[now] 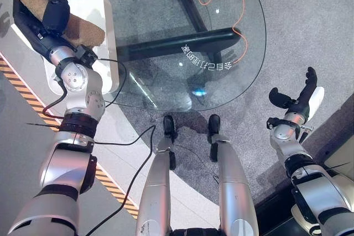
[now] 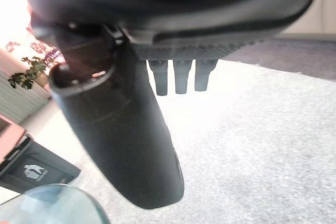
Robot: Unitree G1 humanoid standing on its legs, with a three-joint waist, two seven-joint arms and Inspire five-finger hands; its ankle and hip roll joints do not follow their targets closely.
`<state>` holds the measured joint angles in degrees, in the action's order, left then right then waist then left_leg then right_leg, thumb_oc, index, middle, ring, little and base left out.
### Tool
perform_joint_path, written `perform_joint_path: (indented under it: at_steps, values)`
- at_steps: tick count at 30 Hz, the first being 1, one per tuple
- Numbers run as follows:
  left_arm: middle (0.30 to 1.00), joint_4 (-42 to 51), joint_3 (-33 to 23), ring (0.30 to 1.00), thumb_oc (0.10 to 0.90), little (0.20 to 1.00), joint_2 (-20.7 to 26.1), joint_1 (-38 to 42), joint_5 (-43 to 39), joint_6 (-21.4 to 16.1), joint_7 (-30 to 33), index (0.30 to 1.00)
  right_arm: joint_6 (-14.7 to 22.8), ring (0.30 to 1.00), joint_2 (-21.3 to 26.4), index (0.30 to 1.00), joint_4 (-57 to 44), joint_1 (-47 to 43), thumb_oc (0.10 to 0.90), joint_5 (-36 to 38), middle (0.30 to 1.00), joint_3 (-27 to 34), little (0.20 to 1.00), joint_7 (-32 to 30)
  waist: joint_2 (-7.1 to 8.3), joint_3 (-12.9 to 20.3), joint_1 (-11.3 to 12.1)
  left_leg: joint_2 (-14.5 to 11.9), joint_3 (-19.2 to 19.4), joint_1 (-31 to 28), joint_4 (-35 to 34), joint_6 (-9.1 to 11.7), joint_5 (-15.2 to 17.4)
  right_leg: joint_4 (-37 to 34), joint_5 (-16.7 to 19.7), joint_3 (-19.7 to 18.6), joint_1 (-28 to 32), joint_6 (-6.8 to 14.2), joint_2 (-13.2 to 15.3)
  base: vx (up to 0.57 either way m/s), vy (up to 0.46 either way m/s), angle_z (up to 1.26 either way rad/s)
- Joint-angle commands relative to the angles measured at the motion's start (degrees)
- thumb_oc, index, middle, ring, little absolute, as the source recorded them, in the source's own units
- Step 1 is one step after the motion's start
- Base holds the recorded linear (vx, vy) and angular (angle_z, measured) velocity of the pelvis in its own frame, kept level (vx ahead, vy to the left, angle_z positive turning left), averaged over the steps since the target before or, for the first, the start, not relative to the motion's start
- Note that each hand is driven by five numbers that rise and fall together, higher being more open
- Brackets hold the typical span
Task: Wipe the table with a cloth and put it in the basket.
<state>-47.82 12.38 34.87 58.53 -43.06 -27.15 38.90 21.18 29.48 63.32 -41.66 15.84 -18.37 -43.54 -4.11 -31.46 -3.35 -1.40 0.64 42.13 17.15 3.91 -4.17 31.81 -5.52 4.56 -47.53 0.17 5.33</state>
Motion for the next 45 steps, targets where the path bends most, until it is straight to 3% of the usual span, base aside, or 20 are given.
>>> perform_joint_path:
  at_steps: [1, 15, 20, 22, 39, 40, 42, 45]
  values:
    - [0.300, -0.6, -1.8, 0.300, 0.100, 0.200, 9.9, 8.7, 8.5, -1.5, 5.6, 0.300, 2.5, 0.900, 2.9, 0.900, 1.8, -1.3, 0.800, 1.6, 0.900, 2.6, 0.900, 0.5, -0.20, 1.7, -0.2, 2.3, 3.8, -1.3, 6.1, -1.9, 7.7, -2.3, -2.9, 1.2, 3.1, 0.4, -3.1, 0.00, 0.000, 0.00]
    - [0.300, -9.1, 1.7, 0.300, 0.100, 0.200, 11.4, 11.7, 16.6, 8.1, 10.6, 0.300, 2.4, 0.900, 2.2, 0.900, 5.3, -1.2, 0.800, 2.4, 0.900, 2.2, 0.900, 1.3, 0.39, 1.7, -0.7, 2.0, 3.7, -0.9, 6.3, -1.9, 7.6, -2.2, -2.6, 1.0, 2.6, 0.7, -3.6, 0.00, 0.000, 0.00]
    - [0.300, -11.0, 2.2, 0.300, 0.100, 0.200, 11.7, 11.6, 17.9, 10.9, 9.8, 0.300, 2.6, 0.900, 2.3, 0.900, 5.2, -1.3, 0.800, 2.5, 0.900, 2.0, 0.900, 1.4, 0.63, 1.7, -0.8, 1.8, 3.8, -0.5, 6.6, -1.8, 7.7, -2.2, -2.4, 0.9, 2.3, 0.8, -3.6, 0.00, 0.000, 0.00]
    - [0.300, -12.6, 3.1, 0.300, 0.100, 0.200, 11.6, 11.6, 20.1, 13.9, 9.2, 0.300, 2.8, 0.900, 2.2, 0.900, 5.4, -1.7, 0.800, 2.4, 0.900, 1.9, 0.900, 1.4, 0.65, 1.7, -0.7, 1.8, 3.8, -0.2, 6.6, -1.9, 7.6, -2.2, -2.4, 0.9, 2.1, 0.8, -3.7, 0.00, 0.000, 0.00]
    - [0.300, -14.4, 5.8, 0.300, 0.100, 0.200, 11.9, 12.1, 20.8, 21.3, 3.7, 0.300, 2.5, 0.900, 2.2, 0.900, 4.6, -2.1, 0.800, 2.0, 0.900, 1.5, 0.900, 1.0, 0.99, 1.7, -0.7, 1.7, 3.8, 0.8, 6.5, -1.9, 7.2, -2.7, -1.6, 1.1, 1.2, 1.2, -3.8, 0.00, 0.000, 0.00]
    - [0.538, -14.5, 5.9, 0.538, 0.377, 0.477, 11.9, 12.3, 20.9, 21.8, 3.6, 0.538, 2.4, 0.900, 2.2, 0.900, 4.6, -2.2, 0.800, 2.0, 0.900, 1.6, 0.900, 1.1, 1.02, 1.7, -0.7, 1.7, 3.8, 0.7, 6.4, -1.9, 7.2, -2.7, -1.6, 1.1, 1.2, 1.2, -3.8, 0.00, 0.000, 0.00]
    - [0.900, -14.6, 6.0, 0.900, 0.800, 0.900, 12.1, 11.9, 20.4, 22.6, 3.3, 0.900, 2.4, 0.900, 2.3, 0.900, 4.5, -2.1, 0.800, 1.9, 0.900, 1.6, 0.900, 1.0, 1.02, 1.7, -0.7, 1.7, 3.8, 0.8, 6.5, -1.9, 7.2, -2.7, -1.5, 1.1, 1.2, 1.2, -3.8, 0.00, 0.000, 0.00]
    - [0.900, -14.9, 6.1, 0.900, 0.800, 0.900, 11.9, 12.1, 20.5, 22.4, 3.2, 0.900, 2.4, 0.900, 2.1, 0.900, 4.5, -2.2, 0.800, 1.9, 0.900, 1.4, 0.900, 0.7, 1.12, 1.7, -0.7, 1.7, 3.8, 0.8, 6.4, -1.9, 7.1, -2.8, -1.4, 1.2, 1.2, 1.2, -3.8, 0.00, 0.000, 0.00]
